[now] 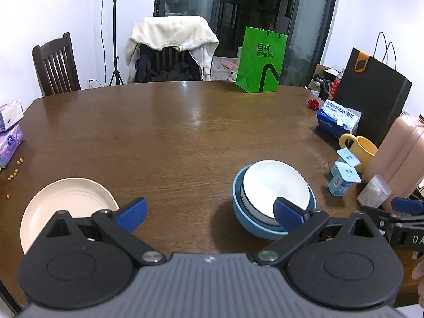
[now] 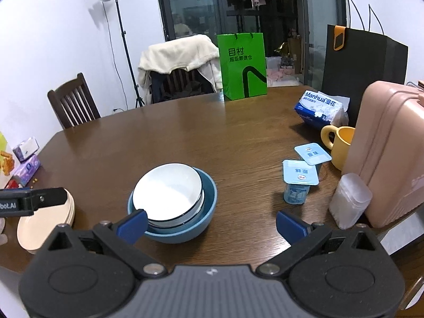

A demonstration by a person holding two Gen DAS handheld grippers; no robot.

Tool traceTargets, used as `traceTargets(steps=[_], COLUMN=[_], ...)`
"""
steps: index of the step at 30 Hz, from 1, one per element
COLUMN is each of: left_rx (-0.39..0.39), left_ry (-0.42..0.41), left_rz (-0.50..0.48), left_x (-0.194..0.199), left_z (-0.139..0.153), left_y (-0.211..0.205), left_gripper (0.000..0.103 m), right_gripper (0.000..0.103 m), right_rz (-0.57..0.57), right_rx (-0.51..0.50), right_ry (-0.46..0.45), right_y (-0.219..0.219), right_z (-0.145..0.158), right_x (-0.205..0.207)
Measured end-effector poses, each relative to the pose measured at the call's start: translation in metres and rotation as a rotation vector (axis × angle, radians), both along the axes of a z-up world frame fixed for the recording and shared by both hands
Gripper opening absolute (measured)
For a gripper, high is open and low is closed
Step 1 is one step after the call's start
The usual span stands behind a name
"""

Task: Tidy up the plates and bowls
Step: 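Pull both tools back and up from the bowl stack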

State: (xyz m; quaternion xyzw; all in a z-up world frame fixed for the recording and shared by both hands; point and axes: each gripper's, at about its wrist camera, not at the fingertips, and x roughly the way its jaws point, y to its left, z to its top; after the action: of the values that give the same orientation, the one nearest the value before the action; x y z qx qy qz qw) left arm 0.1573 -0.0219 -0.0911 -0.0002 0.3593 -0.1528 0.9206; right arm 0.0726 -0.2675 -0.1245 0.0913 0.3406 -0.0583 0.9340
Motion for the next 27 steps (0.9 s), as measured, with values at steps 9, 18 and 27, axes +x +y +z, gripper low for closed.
traceTargets(steps=[9, 18, 27], left_rx=[-0.022, -0.008, 0.003], left_ry=[0.03, 0.034, 0.052], left_rz=[0.01, 0.004, -0.01], left_x=[0.029, 0.054, 0.065], left_z=[-0.004, -0.007, -0.014], left_y=[0.015, 0.031, 0.037], left_gripper=[0.103, 0.103, 0.103], right_gripper=[0.103, 0.103, 0.103], right_rz=[-0.009, -0.04, -0.073], right_rx=[-0.011, 0.027, 0.083], right_ry=[-0.001, 0.002, 0.021], right_y=[0.01, 0.015, 0.018], right_z=[0.005, 0.005, -0.005], right_x=[0.023, 0.047, 0.058])
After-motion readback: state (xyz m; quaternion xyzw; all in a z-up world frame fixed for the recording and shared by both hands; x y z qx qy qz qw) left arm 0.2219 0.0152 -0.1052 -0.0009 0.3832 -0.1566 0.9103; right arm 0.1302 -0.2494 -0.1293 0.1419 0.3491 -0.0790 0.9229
